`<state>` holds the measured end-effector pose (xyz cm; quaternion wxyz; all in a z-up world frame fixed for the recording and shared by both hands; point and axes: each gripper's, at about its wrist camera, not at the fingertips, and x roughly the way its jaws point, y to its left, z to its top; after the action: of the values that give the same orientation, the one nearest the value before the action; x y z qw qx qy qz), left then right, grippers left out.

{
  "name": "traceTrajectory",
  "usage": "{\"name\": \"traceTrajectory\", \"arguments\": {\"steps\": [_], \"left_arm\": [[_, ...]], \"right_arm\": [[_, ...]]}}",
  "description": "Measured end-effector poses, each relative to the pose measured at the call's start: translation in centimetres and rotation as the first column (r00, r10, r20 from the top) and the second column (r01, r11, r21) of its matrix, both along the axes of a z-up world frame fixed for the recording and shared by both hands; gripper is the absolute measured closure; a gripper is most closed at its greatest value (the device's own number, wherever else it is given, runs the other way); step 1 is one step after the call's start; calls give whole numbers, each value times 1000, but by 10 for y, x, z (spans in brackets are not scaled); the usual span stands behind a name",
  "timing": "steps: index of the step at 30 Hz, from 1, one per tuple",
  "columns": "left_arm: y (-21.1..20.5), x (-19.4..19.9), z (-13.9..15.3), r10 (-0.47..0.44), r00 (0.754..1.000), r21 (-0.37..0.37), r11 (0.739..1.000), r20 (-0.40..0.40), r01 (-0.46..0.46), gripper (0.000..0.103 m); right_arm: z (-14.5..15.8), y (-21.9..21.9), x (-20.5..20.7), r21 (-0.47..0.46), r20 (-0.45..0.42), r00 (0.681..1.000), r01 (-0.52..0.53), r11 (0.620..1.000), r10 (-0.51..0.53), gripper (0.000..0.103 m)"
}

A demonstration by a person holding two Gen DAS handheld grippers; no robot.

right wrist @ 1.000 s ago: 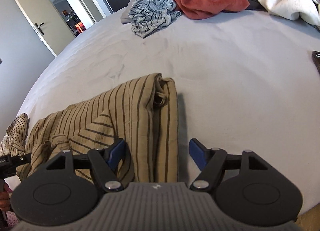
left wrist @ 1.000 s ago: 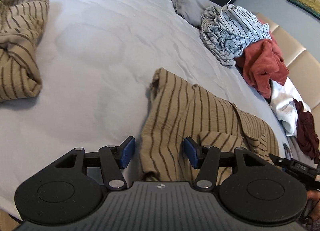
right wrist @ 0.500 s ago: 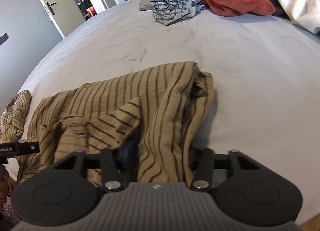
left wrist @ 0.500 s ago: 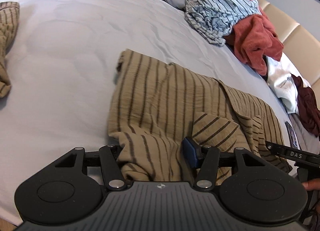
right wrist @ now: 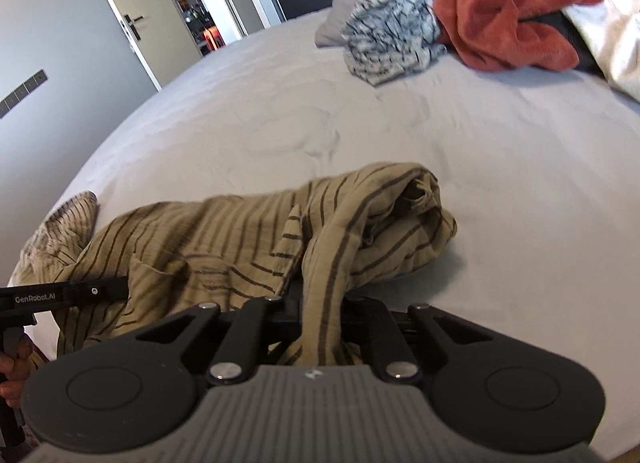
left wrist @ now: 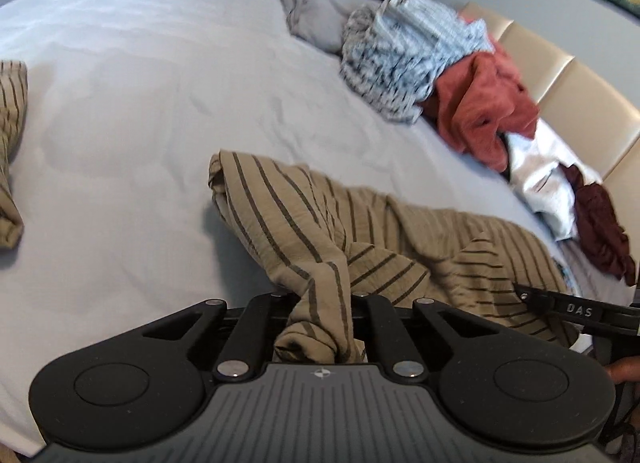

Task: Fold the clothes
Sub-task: 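Lift the shirt with both tools and roll it over onto itself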

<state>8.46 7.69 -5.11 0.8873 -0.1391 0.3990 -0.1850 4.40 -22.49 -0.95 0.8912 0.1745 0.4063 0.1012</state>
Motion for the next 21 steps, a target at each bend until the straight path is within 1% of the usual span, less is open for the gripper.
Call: {"name": "traceTrajectory", "arguments": {"steps": [4,8,11,17,21], "left_arm": [[12,-7,18,24,999,8,1000,46,-24,98],[38,-15,36,76,994,-11,997,79,-75,98],[59,-23,54,105,989,-2,994,107,-106,98],[122,-29,90,187,976,6,982,107,-189,98],[167,-29,112,216,971,51,974,98,-222,98]], "right_arm": [[20,11,-1,14,50,999,-12,1000,11,93],[42,32,1,24,100,994,-43,999,40,93],[58,54,4,34,128,990,-70,997,65,93],[87,112,21,64,158,977,-158,985,146,93],[106,159,37,85,188,961,-224,971,205,93]]}}
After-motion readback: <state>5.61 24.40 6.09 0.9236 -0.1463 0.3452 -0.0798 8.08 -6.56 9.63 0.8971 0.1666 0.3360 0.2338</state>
